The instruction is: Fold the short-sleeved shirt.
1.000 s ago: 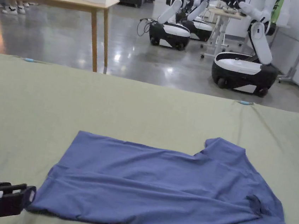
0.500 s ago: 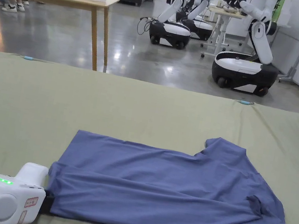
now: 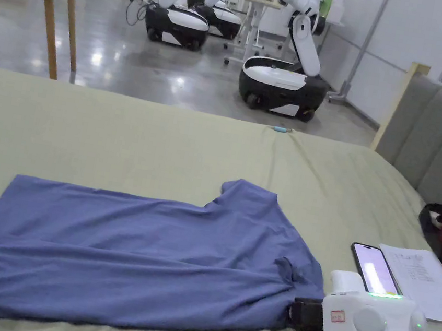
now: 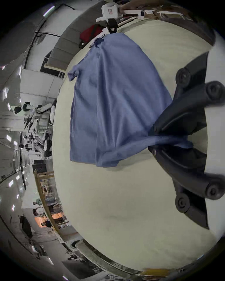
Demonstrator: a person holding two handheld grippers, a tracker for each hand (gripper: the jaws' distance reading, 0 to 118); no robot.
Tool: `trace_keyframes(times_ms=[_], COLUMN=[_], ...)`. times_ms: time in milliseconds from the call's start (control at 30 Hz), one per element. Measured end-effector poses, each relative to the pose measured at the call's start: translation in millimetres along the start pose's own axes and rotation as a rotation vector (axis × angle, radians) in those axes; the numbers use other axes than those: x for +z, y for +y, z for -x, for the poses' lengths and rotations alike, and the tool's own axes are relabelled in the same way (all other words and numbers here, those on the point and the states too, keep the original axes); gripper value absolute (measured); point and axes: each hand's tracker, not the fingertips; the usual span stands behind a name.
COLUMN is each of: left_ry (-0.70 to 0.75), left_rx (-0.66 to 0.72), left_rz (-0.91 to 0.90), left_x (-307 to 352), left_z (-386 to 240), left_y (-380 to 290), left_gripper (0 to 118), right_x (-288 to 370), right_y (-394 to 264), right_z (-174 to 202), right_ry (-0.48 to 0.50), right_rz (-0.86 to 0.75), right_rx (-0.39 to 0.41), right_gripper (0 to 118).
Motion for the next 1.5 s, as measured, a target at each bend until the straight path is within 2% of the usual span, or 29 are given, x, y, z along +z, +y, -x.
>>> trace_keyframes(times_ms=[33,100,133,167,200,233,267,300,333,500,633,733,833,933,1067,1100,1133,1167,1200,1233,1267,1367,1400,1433,1500], left_ry=[0.002,0.006,0.010,0.013,0.014,0.015,0.016,0.015,0.012,-0.056,-0.083,-0.079,-0.100,-0.107,-0.112,-0.117,-0.120,-0.107,-0.101,-0.109,-0.104,-0.091,-0.077,-0.067,-0.076], left_rx=[-0.005,-0.020,-0.032,-0.038,-0.038,-0.040,-0.042,-0.042,-0.041,0.007,-0.002,-0.034,-0.019,0.002,0.023,0.036,0.062,0.094,0.108,0.114,0.128,0.148,0.141,0.138,0.123], left_rz=[0.001,0.005,0.007,0.009,0.011,0.014,0.017,0.019,0.020,-0.002,-0.032,-0.034,-0.010,0.030,-0.011,-0.036,-0.058,-0.071,-0.090,-0.097,-0.112,-0.235,-0.287,-0.346,-0.399], left_x=[0.7,1.6,1.4,1.8,1.7,0.4,-1.4,-1.1,0.1,22.8,58.9,84.5,98.8,93.1,82.5,82.5,82.1,83.0,85.2,87.9,96.0,127.6,140.2,153.1,172.3], left_z=[-1.7,-4.7,-5.5,-7.2,-8.5,-8.2,-6.6,-6.8,-7.1,4.8,5.6,2.1,1.9,1.4,2.8,5.1,8.1,11.5,15.2,18.2,21.4,26.6,26.6,25.1,20.9], left_y=[-0.7,-2.2,0.2,0.3,0.2,0.8,2.0,2.0,2.3,1.9,-15.3,-38.5,-66.5,-88.9,-96.3,-96.1,-96.6,-96.8,-97.0,-97.5,-97.0,-96.1,-96.9,-98.3,-101.4], left_gripper=[9,9,9,9,9,9,9,9,9,9,9,9,9,9,9,13,37,68,99,114,113,112,107,86,26], right_x=[-5.7,3.4,7.2,11.3,15.8,15.3,14.1,11.2,10.5,48.7,97.5,126.7,147.2,141.3,118.8,114.4,112.2,113.5,116.1,124.3,143.0,192.0,219.2,237.1,261.0], right_y=[-1.0,3.2,3.4,4.4,6.6,8.0,9.8,11.8,12.1,-1.7,-33.4,-61.2,-89.1,-106.2,-110.1,-111.2,-112.0,-113.1,-114.5,-116.8,-122.4,-128.1,-134.6,-139.9,-146.6], right_z=[-1.8,8.3,11.2,14.1,20.3,22.7,27.1,29.8,32.6,13.9,-5.5,-6.8,-13.3,-13.1,-7.3,-8.6,-10.5,-10.8,-11.8,-13.4,-15.7,-20.9,-16.9,-14.6,-8.5], right_ry=[0.025,0.090,0.061,0.062,0.102,0.167,0.126,0.079,0.085,0.124,0.212,0.159,0.177,0.178,0.161,0.164,0.167,0.151,0.131,0.115,0.108,0.190,0.205,0.213,0.225], right_rz=[-0.003,-0.015,-0.022,-0.033,-0.038,-0.045,-0.036,-0.007,-0.025,-0.076,-0.097,-0.082,-0.057,-0.030,0.011,0.009,0.007,-0.004,-0.023,-0.066,-0.154,-0.301,-0.394,-0.475,-0.539], right_rx=[-0.014,-0.029,-0.021,-0.005,0.023,0.003,0.001,0.039,0.069,-0.012,-0.057,-0.006,-0.022,-0.040,-0.009,-0.008,-0.009,-0.006,0.002,0.016,0.001,-0.113,-0.135,-0.148,-0.161], right_gripper=[106,87,69,45,14,13,13,13,13,13,13,13,13,13,15,24,57,92,117,115,112,113,113,111,96])
